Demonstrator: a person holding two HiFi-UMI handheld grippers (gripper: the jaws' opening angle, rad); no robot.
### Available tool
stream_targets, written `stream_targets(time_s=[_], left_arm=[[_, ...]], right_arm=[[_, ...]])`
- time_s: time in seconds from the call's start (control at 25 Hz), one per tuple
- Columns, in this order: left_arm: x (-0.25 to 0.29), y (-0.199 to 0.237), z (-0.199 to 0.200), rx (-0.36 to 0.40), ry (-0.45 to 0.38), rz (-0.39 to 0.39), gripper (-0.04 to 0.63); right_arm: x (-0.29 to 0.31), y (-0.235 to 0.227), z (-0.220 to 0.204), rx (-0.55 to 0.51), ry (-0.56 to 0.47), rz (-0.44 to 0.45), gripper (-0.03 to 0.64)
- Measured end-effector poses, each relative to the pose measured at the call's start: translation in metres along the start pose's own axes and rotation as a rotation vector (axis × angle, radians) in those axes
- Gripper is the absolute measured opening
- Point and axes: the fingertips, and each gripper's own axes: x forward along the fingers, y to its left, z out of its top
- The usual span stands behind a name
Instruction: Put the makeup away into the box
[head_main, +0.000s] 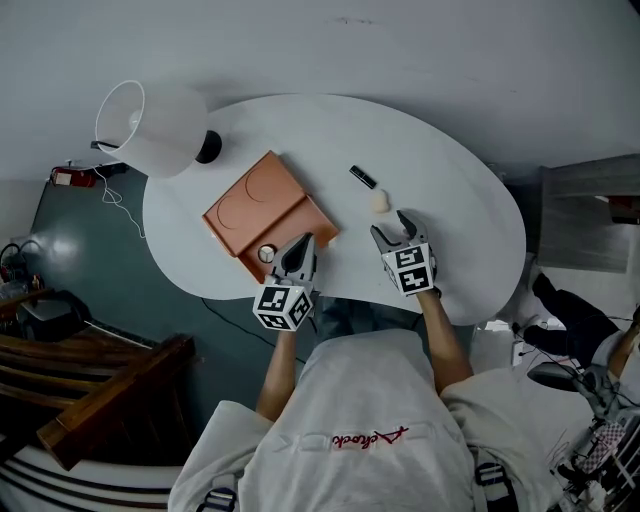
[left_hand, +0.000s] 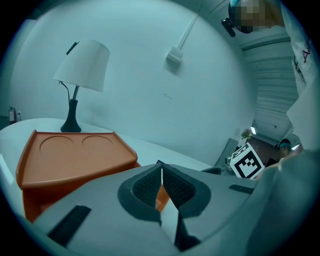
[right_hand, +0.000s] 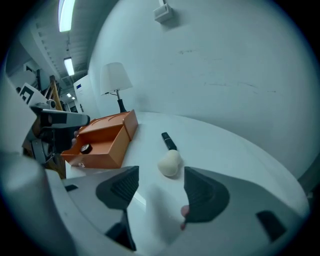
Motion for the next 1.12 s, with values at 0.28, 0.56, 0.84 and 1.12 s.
stream_targets(time_s=[0.28,0.56,0.84,1.12], left_arm=[[0.003,0.011,0.001,-0.008,0.006,0.015,0.015],[0.003,0.020,0.001,-0.017,0.014,0.029,0.015],[0.004,0.026,0.002,-0.021,0.012,0.041,0.015],[0.001,0.023,0.001,-0.025,0.003,0.047,0.015]], right_arm=[[0.024,-0.008,0.002,0.023,0.023,-0.008,0.281],[0.040,-0.012,0.005,0.023,0.044,-0.027,0.279],[0.040,-0.014,0.004,-0.023,0.057,-0.053,0.172],[0.035,-0.010,0.006,-0.029,0.052,-0.024,0.163]])
